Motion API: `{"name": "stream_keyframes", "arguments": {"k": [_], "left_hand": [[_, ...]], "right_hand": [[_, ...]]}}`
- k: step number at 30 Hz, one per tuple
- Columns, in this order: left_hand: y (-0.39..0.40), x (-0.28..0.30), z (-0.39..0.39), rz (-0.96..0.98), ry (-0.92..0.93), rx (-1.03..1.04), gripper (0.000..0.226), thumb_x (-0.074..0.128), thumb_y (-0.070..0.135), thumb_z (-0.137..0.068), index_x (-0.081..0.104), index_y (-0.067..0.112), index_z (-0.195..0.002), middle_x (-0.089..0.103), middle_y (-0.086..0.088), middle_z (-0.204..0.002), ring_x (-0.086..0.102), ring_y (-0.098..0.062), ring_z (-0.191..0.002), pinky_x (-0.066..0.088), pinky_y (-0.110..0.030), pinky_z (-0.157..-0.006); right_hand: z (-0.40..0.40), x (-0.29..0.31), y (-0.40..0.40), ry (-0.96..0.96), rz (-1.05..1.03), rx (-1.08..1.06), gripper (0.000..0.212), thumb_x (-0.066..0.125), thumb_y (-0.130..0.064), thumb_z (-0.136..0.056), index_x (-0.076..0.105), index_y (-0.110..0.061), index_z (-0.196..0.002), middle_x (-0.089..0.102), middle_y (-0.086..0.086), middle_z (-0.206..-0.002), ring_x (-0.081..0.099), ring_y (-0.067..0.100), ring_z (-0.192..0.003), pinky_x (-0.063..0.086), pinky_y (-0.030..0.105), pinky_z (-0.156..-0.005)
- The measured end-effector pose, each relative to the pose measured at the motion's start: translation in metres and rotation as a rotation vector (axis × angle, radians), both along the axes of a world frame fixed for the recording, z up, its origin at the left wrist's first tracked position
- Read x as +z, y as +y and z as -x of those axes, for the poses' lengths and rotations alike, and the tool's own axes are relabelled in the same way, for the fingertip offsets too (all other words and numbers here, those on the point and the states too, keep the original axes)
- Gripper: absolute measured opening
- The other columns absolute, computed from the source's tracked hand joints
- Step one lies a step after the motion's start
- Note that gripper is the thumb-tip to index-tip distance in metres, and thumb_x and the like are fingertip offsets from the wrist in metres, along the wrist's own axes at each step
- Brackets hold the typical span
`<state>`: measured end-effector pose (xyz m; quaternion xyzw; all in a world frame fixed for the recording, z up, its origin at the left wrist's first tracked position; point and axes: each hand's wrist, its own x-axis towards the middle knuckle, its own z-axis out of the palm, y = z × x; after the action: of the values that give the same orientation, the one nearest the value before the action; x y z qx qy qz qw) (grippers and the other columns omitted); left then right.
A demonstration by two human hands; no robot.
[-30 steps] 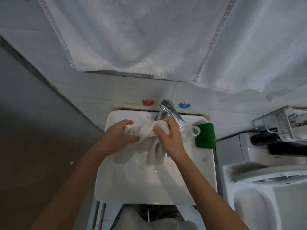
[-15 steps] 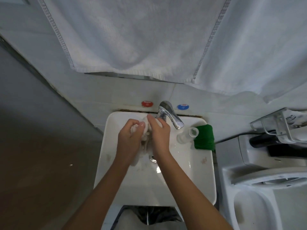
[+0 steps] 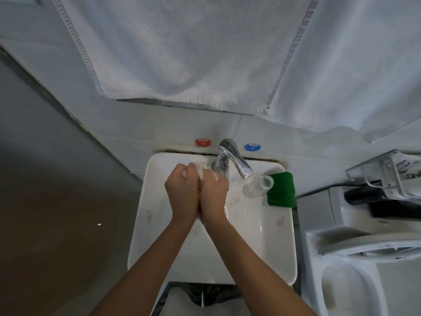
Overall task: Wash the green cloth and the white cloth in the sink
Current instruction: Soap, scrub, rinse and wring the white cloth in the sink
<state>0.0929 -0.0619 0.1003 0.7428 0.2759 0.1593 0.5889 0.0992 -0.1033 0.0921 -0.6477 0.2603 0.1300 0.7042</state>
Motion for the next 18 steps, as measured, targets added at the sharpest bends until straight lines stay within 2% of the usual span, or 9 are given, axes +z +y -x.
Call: {"name": "stream_keyframes", "arguments": {"k": [3, 5, 7, 9, 10, 13, 16, 17, 18], "left_hand": [[0.000, -0.009, -0.002, -0.006, 0.032, -0.001, 0.045, 0.052, 0.008, -0.092, 0.033, 0.017, -0.052, 0.034, 0.003, -0.049, 0.035, -0.004, -0.044, 0.029, -0.013, -0.045], [-0.013, -0.010, 0.011, -0.041, 0.052, -0.034, 0.042, 0.052, 0.014, -0.093, 0.037, 0.018, -0.054, 0.039, 0.003, -0.050, 0.042, -0.002, -0.047, 0.033, -0.012, -0.047], [-0.018, -0.008, 0.016, -0.030, 0.031, -0.049, 0.042, 0.052, 0.015, -0.094, 0.038, 0.020, -0.055, 0.041, 0.006, -0.051, 0.045, 0.001, -0.048, 0.034, -0.010, -0.048], [-0.008, -0.011, 0.005, -0.028, 0.027, -0.037, 0.042, 0.053, 0.013, -0.093, 0.036, 0.020, -0.055, 0.039, 0.005, -0.051, 0.041, -0.001, -0.046, 0.032, -0.012, -0.048], [-0.001, -0.012, -0.002, -0.027, 0.028, -0.030, 0.043, 0.053, 0.012, -0.092, 0.035, 0.020, -0.054, 0.038, 0.004, -0.051, 0.039, -0.003, -0.046, 0.030, -0.013, -0.047], [0.002, -0.016, 0.000, -0.023, 0.071, -0.028, 0.041, 0.053, 0.012, -0.093, 0.035, 0.018, -0.056, 0.039, 0.003, -0.052, 0.037, -0.007, -0.048, 0.030, -0.015, -0.048], [-0.012, -0.012, 0.022, -0.046, 0.079, -0.080, 0.040, 0.051, 0.015, -0.094, 0.037, 0.019, -0.057, 0.042, 0.005, -0.053, 0.045, -0.004, -0.049, 0.034, -0.009, -0.049], [-0.010, -0.012, 0.023, -0.039, 0.066, -0.082, 0.040, 0.051, 0.015, -0.094, 0.037, 0.019, -0.057, 0.042, 0.005, -0.053, 0.046, -0.003, -0.049, 0.034, -0.009, -0.049], [-0.005, -0.014, 0.020, -0.032, 0.068, -0.069, 0.041, 0.051, 0.014, -0.094, 0.036, 0.019, -0.056, 0.041, 0.005, -0.053, 0.044, -0.005, -0.049, 0.034, -0.010, -0.049]], "right_hand": [[0.014, 0.005, -0.005, -0.018, -0.005, -0.057, 0.025, 0.047, -0.014, -0.096, 0.057, -0.013, -0.074, 0.062, 0.004, -0.072, 0.059, 0.019, -0.067, 0.049, 0.032, -0.064], [0.001, 0.001, -0.009, -0.031, 0.032, -0.051, 0.023, 0.044, -0.015, -0.097, 0.059, -0.011, -0.081, 0.065, 0.007, -0.082, 0.061, 0.020, -0.077, 0.047, 0.027, -0.064], [-0.004, 0.001, -0.013, -0.020, 0.165, 0.053, 0.024, 0.040, -0.018, -0.098, 0.059, -0.012, -0.085, 0.065, 0.006, -0.090, 0.061, 0.019, -0.087, 0.045, 0.028, -0.074], [0.002, -0.003, -0.008, 0.015, 0.052, 0.015, 0.024, 0.041, -0.019, -0.098, 0.054, -0.013, -0.078, 0.062, 0.006, -0.082, 0.059, 0.020, -0.078, 0.050, 0.040, -0.081], [0.008, -0.004, -0.006, 0.015, -0.008, 0.010, 0.025, 0.043, -0.017, -0.097, 0.053, -0.014, -0.075, 0.060, 0.006, -0.076, 0.057, 0.020, -0.072, 0.051, 0.042, -0.078], [0.011, -0.013, -0.002, 0.042, -0.040, -0.022, 0.026, 0.043, -0.006, -0.094, 0.048, -0.012, -0.070, 0.047, 0.001, -0.065, 0.050, 0.019, -0.067, 0.044, 0.025, -0.058], [0.000, -0.003, -0.005, 0.066, 0.126, 0.068, 0.024, 0.038, -0.016, -0.096, 0.044, -0.019, -0.074, 0.037, -0.005, -0.065, 0.048, 0.015, -0.076, 0.037, 0.026, -0.066], [0.000, -0.001, -0.003, 0.087, 0.121, 0.093, 0.024, 0.038, -0.018, -0.096, 0.043, -0.019, -0.073, 0.037, -0.006, -0.065, 0.047, 0.014, -0.076, 0.036, 0.027, -0.067], [0.002, -0.004, 0.000, 0.072, -0.008, 0.033, 0.023, 0.041, -0.016, -0.095, 0.044, -0.018, -0.072, 0.039, -0.004, -0.064, 0.047, 0.017, -0.074, 0.038, 0.030, -0.067]]}}
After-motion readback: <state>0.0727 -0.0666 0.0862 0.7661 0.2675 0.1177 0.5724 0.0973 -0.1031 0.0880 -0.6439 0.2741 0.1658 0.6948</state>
